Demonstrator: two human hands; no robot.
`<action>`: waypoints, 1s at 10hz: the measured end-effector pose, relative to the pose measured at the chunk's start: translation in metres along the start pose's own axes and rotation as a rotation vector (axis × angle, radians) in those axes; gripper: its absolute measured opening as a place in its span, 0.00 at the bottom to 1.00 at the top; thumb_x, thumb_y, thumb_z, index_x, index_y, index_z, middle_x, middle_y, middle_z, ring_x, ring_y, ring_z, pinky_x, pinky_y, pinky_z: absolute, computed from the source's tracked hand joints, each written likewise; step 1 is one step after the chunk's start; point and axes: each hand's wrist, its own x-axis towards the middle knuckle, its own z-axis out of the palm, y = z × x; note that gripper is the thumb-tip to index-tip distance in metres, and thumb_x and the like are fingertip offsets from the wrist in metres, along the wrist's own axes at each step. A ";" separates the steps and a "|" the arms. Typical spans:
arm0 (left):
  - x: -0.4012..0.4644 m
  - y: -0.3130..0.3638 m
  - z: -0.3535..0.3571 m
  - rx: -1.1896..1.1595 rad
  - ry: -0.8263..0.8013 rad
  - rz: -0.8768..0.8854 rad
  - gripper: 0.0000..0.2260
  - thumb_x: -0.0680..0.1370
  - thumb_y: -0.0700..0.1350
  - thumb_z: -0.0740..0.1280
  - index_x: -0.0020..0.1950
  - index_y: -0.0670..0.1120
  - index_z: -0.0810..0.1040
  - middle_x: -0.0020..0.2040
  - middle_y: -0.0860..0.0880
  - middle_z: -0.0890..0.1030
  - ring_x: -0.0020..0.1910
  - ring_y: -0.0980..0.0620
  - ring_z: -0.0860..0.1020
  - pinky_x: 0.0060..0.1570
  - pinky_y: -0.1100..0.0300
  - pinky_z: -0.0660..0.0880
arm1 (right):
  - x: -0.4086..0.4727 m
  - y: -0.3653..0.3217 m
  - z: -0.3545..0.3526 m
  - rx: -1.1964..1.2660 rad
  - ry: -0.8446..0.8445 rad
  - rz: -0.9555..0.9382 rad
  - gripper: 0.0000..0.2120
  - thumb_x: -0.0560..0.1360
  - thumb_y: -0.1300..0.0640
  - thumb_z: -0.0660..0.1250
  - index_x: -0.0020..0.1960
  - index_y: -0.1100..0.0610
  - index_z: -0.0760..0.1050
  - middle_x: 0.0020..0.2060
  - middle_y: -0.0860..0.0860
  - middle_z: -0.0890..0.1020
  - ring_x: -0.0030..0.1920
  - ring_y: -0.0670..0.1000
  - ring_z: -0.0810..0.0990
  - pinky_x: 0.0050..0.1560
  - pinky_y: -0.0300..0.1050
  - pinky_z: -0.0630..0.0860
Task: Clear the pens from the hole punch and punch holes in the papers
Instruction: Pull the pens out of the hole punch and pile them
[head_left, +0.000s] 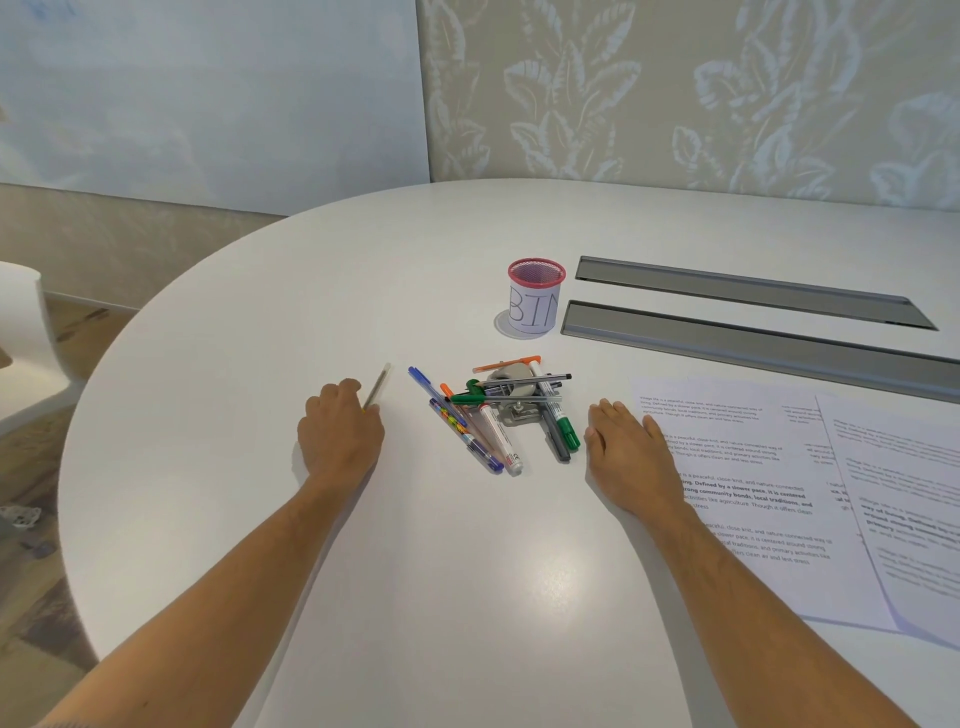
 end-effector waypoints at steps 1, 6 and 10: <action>-0.005 0.010 0.004 -0.045 0.044 0.156 0.16 0.78 0.46 0.65 0.65 0.44 0.75 0.61 0.43 0.76 0.60 0.41 0.71 0.58 0.48 0.67 | 0.000 0.001 0.000 -0.008 0.002 0.000 0.24 0.84 0.50 0.47 0.78 0.54 0.59 0.78 0.49 0.61 0.78 0.48 0.55 0.78 0.52 0.47; -0.014 0.053 0.017 -0.119 -0.107 0.608 0.13 0.79 0.45 0.67 0.62 0.47 0.80 0.55 0.47 0.82 0.55 0.45 0.76 0.54 0.52 0.71 | -0.001 0.000 0.001 -0.008 0.011 0.001 0.24 0.84 0.50 0.47 0.78 0.54 0.59 0.78 0.49 0.61 0.78 0.48 0.55 0.78 0.51 0.47; -0.015 0.039 0.013 -0.170 0.231 0.759 0.08 0.74 0.42 0.69 0.50 0.45 0.85 0.44 0.49 0.84 0.43 0.48 0.76 0.42 0.58 0.66 | -0.001 0.001 0.000 -0.005 0.014 -0.007 0.23 0.84 0.51 0.47 0.77 0.54 0.60 0.77 0.50 0.62 0.78 0.48 0.56 0.78 0.52 0.48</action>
